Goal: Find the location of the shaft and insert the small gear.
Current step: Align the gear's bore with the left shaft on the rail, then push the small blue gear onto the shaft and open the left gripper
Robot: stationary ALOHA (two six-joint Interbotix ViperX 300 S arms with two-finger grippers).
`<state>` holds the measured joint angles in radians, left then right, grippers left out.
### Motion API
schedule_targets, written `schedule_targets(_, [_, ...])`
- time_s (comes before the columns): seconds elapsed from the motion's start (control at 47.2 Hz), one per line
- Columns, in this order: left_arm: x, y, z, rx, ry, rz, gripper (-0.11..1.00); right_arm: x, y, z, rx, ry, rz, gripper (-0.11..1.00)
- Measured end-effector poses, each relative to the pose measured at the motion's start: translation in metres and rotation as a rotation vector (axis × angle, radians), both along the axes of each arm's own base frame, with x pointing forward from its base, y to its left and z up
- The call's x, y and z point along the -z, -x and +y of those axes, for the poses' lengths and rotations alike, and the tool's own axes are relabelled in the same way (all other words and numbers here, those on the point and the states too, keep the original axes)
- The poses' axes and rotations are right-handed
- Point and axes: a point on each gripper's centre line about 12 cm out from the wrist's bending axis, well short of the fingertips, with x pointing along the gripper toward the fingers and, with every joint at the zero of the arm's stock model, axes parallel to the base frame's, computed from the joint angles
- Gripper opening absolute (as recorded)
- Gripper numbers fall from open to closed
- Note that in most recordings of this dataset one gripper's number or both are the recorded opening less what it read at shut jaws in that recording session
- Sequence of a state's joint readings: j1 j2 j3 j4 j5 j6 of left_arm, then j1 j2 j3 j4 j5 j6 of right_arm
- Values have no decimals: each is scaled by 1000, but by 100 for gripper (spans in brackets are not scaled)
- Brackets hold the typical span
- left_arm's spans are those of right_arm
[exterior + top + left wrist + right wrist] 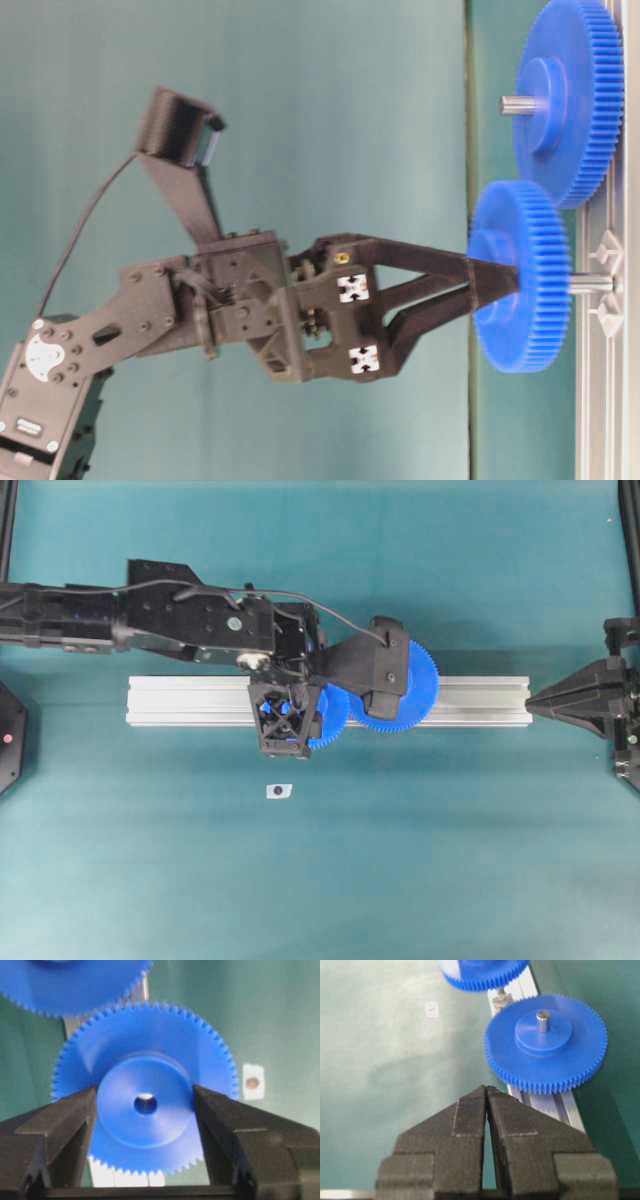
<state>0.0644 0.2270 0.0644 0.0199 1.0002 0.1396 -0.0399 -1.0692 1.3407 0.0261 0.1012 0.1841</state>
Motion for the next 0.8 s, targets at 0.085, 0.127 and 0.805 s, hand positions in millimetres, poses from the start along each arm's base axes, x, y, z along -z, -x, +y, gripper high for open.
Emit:
schedule_targets(0.085, [1,0,0,0,0,3,64,0,0,0,-1,1,0,5])
schedule_targets(0.127, [1,0,0,1,0,2,64,0,0,0,0,0,2,5])
schedule_targets(0.805, [3,6,19,-1,-7,43,64,1,0,0,0,0,2,5])
